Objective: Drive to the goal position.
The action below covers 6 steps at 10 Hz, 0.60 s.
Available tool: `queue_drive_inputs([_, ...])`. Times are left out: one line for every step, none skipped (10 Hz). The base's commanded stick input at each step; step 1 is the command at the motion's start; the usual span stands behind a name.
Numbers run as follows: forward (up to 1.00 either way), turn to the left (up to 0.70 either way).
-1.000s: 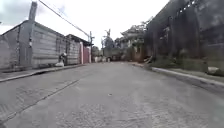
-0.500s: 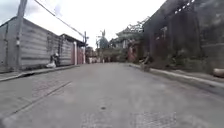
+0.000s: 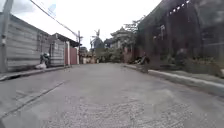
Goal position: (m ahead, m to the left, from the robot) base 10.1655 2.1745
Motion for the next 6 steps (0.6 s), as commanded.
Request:
queue_drive_inputs([1.00,0.19])
queue_drive_inputs([1.00,0.19])
queue_drive_inputs([1.00,0.19])
queue_drive_inputs([1.00,0.19])
queue_drive_inputs([1.00,-0.09])
queue_drive_inputs([1.00,-0.21])
